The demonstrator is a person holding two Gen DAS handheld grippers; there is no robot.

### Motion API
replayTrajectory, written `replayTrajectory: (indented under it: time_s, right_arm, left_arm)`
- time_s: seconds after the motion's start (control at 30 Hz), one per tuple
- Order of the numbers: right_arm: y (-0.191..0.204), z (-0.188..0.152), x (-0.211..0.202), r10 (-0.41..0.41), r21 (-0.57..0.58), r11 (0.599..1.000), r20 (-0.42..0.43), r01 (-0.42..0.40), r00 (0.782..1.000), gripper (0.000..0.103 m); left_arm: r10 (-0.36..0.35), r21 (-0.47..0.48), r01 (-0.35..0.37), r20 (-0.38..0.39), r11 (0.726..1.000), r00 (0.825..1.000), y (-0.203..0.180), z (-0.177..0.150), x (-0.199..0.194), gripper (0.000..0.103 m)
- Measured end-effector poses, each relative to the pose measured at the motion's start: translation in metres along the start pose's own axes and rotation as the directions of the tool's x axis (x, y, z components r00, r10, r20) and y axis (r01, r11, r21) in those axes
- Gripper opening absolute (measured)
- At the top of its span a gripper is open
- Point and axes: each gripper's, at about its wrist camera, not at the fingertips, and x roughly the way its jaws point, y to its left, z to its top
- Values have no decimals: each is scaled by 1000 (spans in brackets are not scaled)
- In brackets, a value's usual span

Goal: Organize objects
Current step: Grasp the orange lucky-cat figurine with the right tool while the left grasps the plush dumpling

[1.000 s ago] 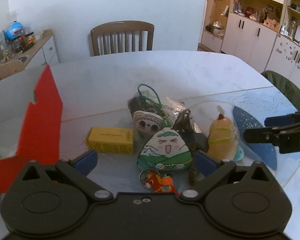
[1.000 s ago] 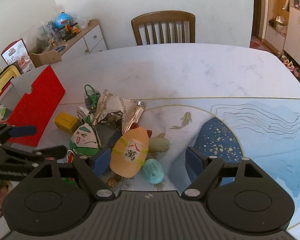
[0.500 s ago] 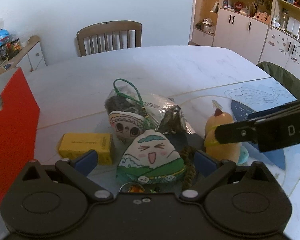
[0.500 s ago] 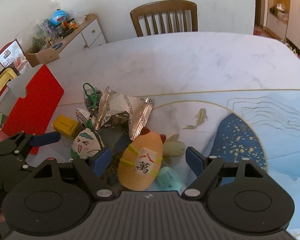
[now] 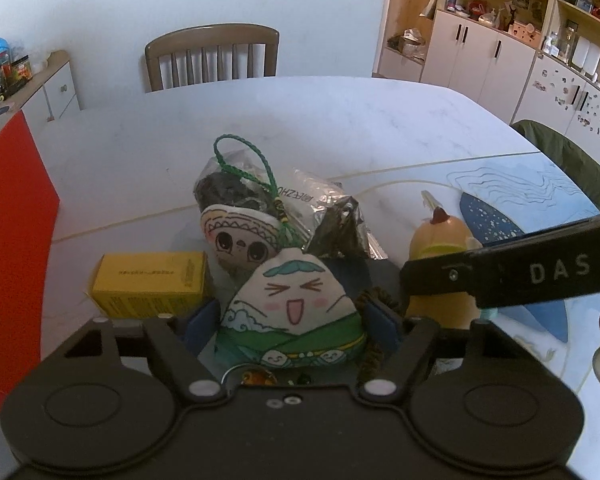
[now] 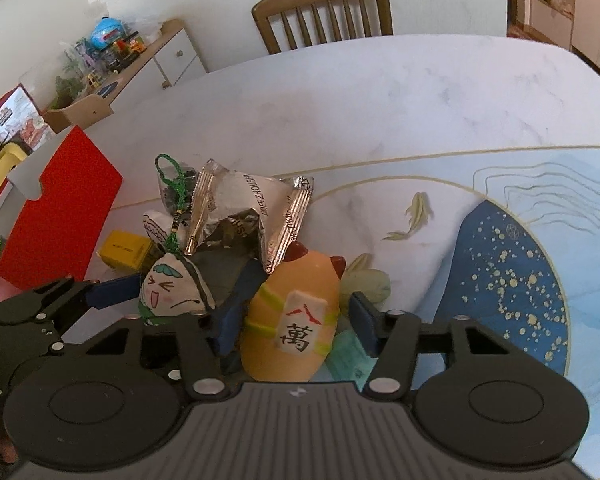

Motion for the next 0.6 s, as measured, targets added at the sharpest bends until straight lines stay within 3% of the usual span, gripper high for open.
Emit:
replayTrajectory:
  time_s: [0.23,0.6]
  right_arm:
    - [4,-2,-3,14,3,1000,17,-14,1000,46]
    - [12,-4,-42,28,-43,999,86,-25,996,46]
  left_arm:
    - [0,12,0,-3,1000,1000,1,0,-3,69]
    - [-47,13,47,23,999,999,8,14,-41,68]
